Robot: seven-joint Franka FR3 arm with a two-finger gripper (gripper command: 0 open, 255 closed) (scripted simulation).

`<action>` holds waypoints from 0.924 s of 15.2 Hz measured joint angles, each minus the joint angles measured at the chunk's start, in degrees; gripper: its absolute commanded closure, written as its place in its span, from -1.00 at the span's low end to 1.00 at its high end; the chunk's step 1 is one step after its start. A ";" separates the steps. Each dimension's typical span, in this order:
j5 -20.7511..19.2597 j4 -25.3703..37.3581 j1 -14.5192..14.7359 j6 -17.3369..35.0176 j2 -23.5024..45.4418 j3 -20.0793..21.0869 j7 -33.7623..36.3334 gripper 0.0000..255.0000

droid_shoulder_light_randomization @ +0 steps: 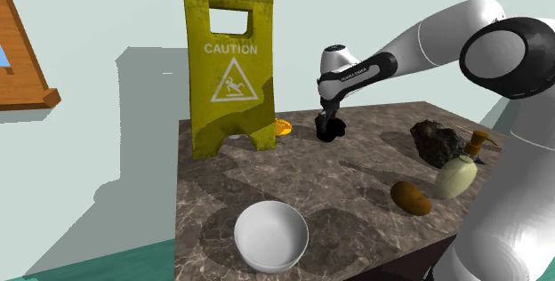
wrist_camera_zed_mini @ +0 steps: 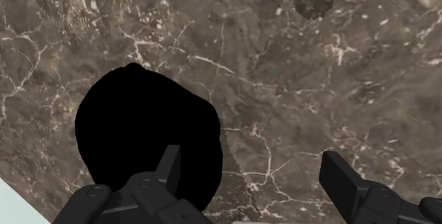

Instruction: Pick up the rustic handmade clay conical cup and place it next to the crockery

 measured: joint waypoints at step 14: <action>-0.38 6.13 -1.65 6.90 11.31 -0.91 -0.84 -1.00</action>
